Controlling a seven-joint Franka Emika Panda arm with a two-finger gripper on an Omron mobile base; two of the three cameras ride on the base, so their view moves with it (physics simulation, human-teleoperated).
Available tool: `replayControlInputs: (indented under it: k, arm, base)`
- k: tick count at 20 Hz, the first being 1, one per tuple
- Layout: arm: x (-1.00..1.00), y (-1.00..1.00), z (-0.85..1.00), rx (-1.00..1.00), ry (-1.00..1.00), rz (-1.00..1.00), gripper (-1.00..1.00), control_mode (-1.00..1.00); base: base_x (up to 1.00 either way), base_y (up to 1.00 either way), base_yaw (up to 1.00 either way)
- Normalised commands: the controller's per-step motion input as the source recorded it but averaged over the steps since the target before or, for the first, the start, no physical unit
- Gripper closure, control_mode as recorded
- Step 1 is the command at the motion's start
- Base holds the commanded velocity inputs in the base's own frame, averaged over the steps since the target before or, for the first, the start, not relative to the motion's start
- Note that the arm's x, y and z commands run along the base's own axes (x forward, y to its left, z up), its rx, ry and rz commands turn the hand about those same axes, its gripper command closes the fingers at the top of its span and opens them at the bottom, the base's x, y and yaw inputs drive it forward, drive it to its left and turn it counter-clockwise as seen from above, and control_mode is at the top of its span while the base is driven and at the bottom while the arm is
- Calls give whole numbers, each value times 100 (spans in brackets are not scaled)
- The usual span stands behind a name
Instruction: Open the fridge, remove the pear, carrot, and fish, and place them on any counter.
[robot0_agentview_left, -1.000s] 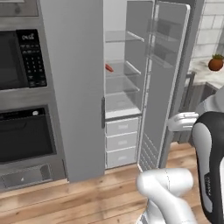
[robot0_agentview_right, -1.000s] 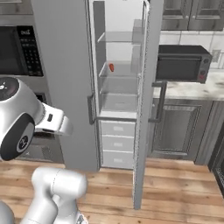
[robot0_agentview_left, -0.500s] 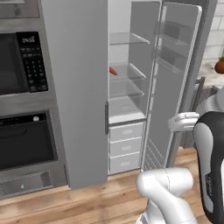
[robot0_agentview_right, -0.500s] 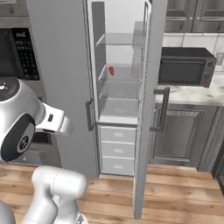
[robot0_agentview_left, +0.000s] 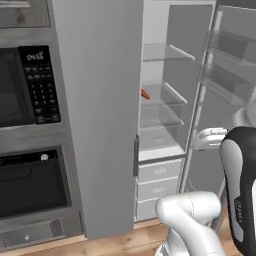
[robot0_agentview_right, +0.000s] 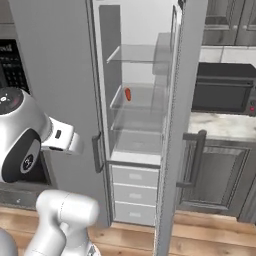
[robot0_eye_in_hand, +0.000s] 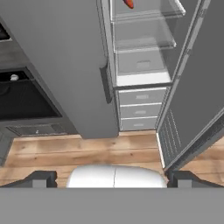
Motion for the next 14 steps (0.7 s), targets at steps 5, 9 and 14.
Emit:
replayControlInputs:
  k: [5,9,14]
  arm:
    - [0,0,0,0,0,0,-100,100]
    - [0,0,0,0,0,0,-100,100]
    - [0,0,0,0,0,0,-100,100]
  base:
    - [59,-30,18]
    - [55,-38,17]
    - [24,-63,10]
